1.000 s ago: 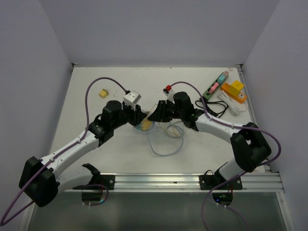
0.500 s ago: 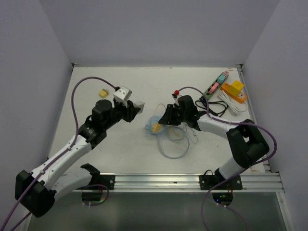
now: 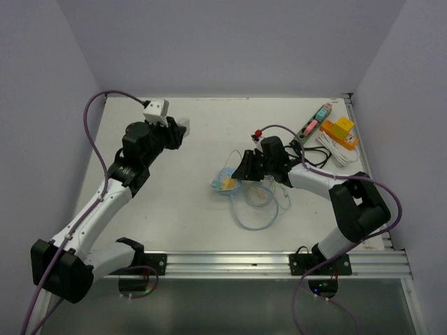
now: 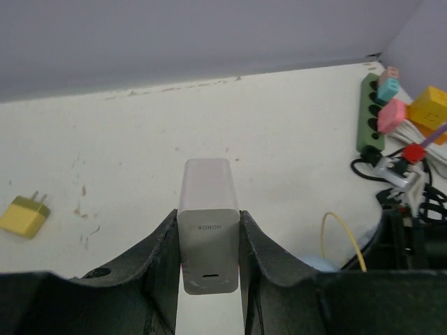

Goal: Pull the plug off the socket

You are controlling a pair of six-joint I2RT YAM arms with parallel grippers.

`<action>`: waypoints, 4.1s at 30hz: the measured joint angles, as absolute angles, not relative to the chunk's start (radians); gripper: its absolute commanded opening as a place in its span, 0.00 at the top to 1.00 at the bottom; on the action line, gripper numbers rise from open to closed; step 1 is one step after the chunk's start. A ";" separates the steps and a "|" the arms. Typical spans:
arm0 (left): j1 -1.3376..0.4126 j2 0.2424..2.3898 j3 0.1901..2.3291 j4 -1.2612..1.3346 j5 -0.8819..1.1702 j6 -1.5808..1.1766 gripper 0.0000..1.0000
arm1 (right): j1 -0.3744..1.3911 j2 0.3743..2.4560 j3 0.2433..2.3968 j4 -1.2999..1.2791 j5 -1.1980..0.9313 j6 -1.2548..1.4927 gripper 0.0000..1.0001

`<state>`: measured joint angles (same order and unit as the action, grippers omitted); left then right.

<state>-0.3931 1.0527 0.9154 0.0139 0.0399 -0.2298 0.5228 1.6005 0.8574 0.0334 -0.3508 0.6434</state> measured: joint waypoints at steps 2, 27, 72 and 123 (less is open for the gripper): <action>-0.357 1.105 0.910 0.012 0.020 -0.256 1.00 | 0.523 1.600 0.857 0.030 -0.363 0.643 1.00; 0.130 1.749 0.915 0.173 0.224 -0.750 0.37 | 0.524 1.665 0.870 0.072 -0.493 0.681 1.00; -0.590 1.177 0.818 -0.171 0.262 -0.361 0.15 | 0.528 1.708 1.028 -0.123 -0.409 0.622 1.00; -0.736 1.460 0.931 -0.229 0.099 -0.373 1.00 | 0.583 1.673 0.979 -0.066 -0.319 0.569 1.00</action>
<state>-0.7364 1.4605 0.9314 -0.2291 0.0994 -0.3729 0.5835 1.6733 0.9787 -0.0658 -0.3191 0.5690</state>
